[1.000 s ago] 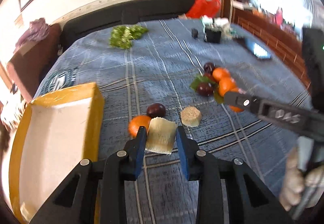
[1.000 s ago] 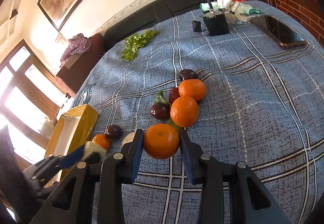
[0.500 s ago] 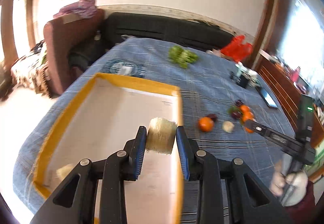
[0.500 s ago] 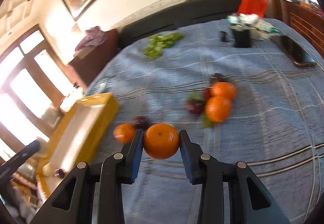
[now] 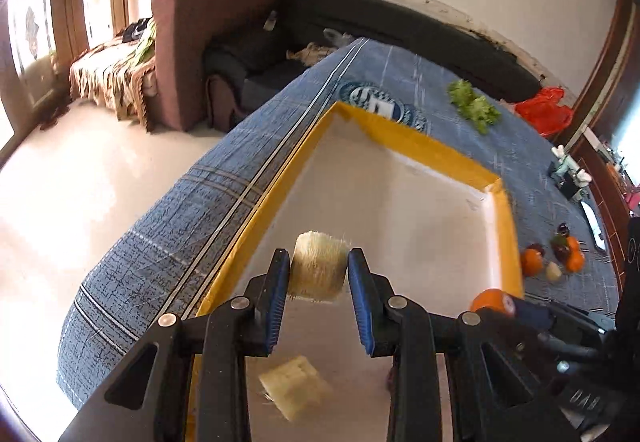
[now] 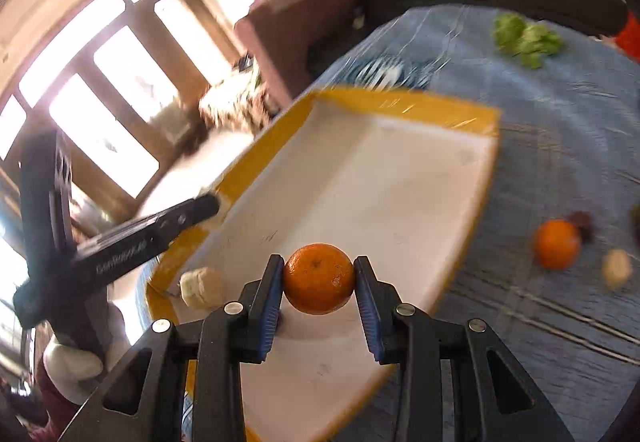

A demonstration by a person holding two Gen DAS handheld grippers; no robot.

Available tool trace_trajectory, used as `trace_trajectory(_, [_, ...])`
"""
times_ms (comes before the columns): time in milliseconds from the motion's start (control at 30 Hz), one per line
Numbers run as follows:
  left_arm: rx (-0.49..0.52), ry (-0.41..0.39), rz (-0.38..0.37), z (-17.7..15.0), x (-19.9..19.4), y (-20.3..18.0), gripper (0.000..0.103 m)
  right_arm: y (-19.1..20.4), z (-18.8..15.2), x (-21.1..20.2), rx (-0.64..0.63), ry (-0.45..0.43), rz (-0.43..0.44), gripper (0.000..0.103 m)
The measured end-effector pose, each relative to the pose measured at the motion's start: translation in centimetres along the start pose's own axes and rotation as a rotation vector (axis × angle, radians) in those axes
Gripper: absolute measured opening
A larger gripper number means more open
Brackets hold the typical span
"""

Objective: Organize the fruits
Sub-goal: 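Carry the chunk and mandarin into the tray and open both grippers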

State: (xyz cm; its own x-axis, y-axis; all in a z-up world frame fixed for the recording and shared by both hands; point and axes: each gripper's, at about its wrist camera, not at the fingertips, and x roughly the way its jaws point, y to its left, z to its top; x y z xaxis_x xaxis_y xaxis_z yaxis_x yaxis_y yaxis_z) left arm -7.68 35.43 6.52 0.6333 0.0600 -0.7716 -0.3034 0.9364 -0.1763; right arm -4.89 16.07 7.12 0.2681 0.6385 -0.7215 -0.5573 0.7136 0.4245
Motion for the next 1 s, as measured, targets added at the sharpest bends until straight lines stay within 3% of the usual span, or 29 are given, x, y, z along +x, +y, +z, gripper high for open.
trace_trajectory(300, [-0.027, 0.059, 0.006, -0.3, 2.0, 0.8, 0.031, 2.3, -0.4, 4.9, -0.095, 0.094, -0.054, 0.041])
trace_trajectory(400, [-0.036, 0.030, 0.006, -0.5, 0.3, 0.7, 0.045, 3.1, -0.5, 4.6, -0.120, 0.088, -0.055, 0.041])
trace_trajectory(500, [-0.076, 0.008, -0.001, -1.0, -2.2, 0.3, 0.054, 3.4, -0.7, 3.2, -0.131, 0.061, -0.041, 0.043])
trace_trajectory(567, [-0.141, -0.005, -0.034, -1.6, -4.2, 0.0, 0.067, 3.3, -0.8, 1.8, -0.130, 0.036, -0.032, 0.043])
trace_trajectory(667, [-0.171, -0.055, -0.094, -2.9, -6.8, -1.6, 0.075, 2.4, -1.5, -0.7, -0.099, -0.009, -0.018, 0.044])
trace_trajectory(800, [-0.096, -0.076, -0.122, -3.6, -8.6, -5.5, 0.075, -0.6, -3.2, -4.4, -0.036, -0.082, -0.044, 0.045])
trace_trajectory(1000, [-0.024, -0.051, -0.209, -5.0, -9.3, -10.6, 0.075, -8.9, -6.2, -10.8, 0.132, -0.161, -0.156, 0.044])
